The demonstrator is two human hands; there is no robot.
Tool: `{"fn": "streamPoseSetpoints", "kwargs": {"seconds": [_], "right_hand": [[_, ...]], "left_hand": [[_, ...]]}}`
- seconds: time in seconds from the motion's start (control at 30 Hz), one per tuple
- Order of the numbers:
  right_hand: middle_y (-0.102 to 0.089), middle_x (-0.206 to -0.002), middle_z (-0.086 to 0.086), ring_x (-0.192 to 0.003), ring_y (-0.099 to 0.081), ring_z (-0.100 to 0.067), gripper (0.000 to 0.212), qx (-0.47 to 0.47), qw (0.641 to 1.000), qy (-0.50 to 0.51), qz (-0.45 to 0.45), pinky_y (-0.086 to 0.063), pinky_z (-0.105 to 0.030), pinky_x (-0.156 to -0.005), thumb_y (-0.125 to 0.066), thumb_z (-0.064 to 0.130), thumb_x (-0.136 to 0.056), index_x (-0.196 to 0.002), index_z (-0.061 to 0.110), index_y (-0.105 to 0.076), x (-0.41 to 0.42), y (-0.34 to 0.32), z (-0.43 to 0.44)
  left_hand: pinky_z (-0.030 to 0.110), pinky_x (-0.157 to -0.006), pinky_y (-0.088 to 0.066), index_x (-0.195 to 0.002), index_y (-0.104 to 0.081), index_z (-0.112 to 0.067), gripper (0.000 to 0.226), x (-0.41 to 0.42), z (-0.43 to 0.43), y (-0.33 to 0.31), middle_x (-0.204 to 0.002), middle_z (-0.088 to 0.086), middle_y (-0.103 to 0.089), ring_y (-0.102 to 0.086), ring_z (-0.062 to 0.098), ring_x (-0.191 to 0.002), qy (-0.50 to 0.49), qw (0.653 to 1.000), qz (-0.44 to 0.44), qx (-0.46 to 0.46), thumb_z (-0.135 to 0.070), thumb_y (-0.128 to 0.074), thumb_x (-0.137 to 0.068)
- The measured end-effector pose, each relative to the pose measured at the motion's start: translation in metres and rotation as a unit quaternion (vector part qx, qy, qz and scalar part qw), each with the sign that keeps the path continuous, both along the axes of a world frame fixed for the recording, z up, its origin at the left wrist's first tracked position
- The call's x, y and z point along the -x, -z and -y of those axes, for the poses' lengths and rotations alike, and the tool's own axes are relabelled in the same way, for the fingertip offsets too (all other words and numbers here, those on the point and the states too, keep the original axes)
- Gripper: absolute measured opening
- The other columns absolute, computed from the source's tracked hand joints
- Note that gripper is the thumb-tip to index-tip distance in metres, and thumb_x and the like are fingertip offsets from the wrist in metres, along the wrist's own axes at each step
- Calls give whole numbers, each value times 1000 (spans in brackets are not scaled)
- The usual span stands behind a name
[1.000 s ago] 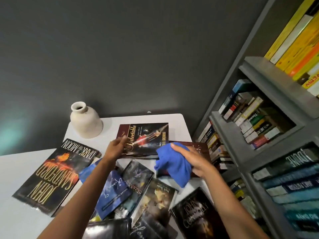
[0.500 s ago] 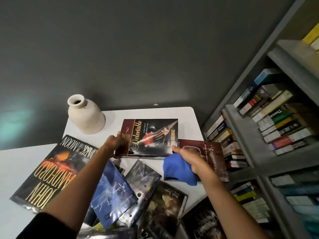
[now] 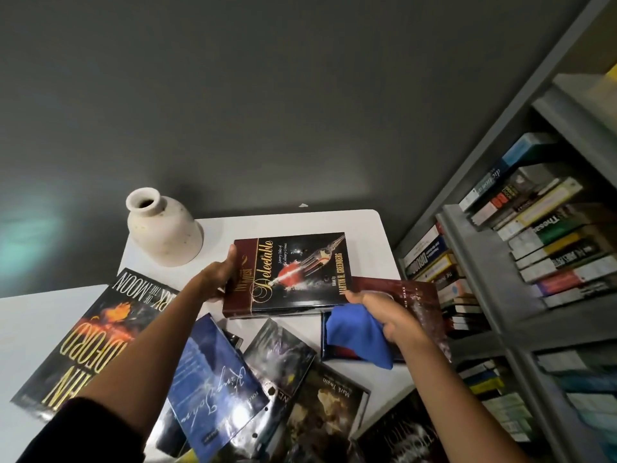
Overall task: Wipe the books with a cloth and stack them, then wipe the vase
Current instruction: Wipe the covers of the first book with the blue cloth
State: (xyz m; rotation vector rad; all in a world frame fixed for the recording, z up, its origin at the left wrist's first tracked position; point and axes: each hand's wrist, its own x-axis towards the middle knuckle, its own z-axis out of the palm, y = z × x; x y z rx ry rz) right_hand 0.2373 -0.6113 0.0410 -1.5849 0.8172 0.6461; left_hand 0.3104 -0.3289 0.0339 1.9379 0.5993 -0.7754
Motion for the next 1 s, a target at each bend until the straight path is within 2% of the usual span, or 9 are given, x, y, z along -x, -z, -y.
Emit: {"fn": "streamPoseSetpoints", "kwargs": {"seconds": [0.07,0.2,0.3,0.43,0.57,0.7,0.83,0.93,1.0], "right_hand": [[-68,-110,-15,-103,-62,-27,33,-1,1000,0,5,-45,-41,-101,-67,26,-88,-110,1,-66,3,1,3],[-68,-105,-9,-104,-61,-26,27,-7,1000,10,5,-44,-37,-100,-70,26,-86,-105,7,-67,9,1,6],[-66,-103,-8,-102,-59,-23,16,-22,1000,9,19,-45,-27,-82,-64,17,-91,-101,4,-65,14,-8,7],[-66,-113,-11,-106,-60,-20,24,-39,998,-17,53,-47,-20,-80,-59,13,-93,-113,2,-64,19,-21,17],[-69,-101,-4,-94,-63,-13,23,-28,994,-39,97,-48,-15,-76,-62,17,-92,-112,8,-66,25,-43,23],[-71,-96,-5,-78,-63,-6,9,-18,987,-27,160,-48,-7,-62,-66,17,-89,-97,15,-70,35,-70,21],[-72,-86,-2,-76,-65,-9,22,-10,982,-6,190,-49,-11,-62,-74,32,-80,-92,13,-72,55,-95,17],[-74,-90,-11,-84,-69,-20,41,-65,984,34,164,-53,-27,-78,-79,39,-65,-91,7,-72,80,-108,21],[-73,-92,-14,-86,-70,-21,33,-113,979,54,164,-54,-28,-79,-77,28,-72,-95,4,-72,101,-115,25]], "left_hand": [[41,-92,-39,-117,-60,4,83,0,-2,8,-121,22,-59,-54,38,-115,-6,1000,25,11,-63,-14,-97],[35,-77,-54,-100,-65,-7,73,8,3,-2,-92,17,-71,-70,26,-80,-31,991,69,113,-68,-27,-91],[34,-72,-59,-115,-62,-3,82,14,4,-6,-106,23,-70,-72,29,-86,-35,978,97,182,-73,-38,-80],[14,-48,-50,-117,-48,-5,42,38,13,-14,-98,8,-67,-69,0,-64,-116,958,168,202,-42,-50,-97],[26,-55,-57,-118,-49,-6,45,62,19,-23,-103,18,-68,-71,14,-67,-211,915,215,269,-37,-61,-89],[28,-62,-58,-121,-53,-11,49,81,20,-31,-102,13,-71,-71,14,-72,-244,891,247,293,-44,-59,-85],[18,-52,-54,-110,-53,-19,20,104,23,-47,-74,-14,-74,-69,-2,-64,-259,872,269,318,-33,-42,-101],[26,-52,-57,-114,-52,-17,25,128,17,-57,-79,-6,-76,-72,11,-66,-273,855,269,349,-35,-45,-99],[30,-51,-57,-112,-53,-19,25,142,11,-62,-81,-3,-76,-72,16,-65,-283,849,275,353,-38,-49,-96]]}}
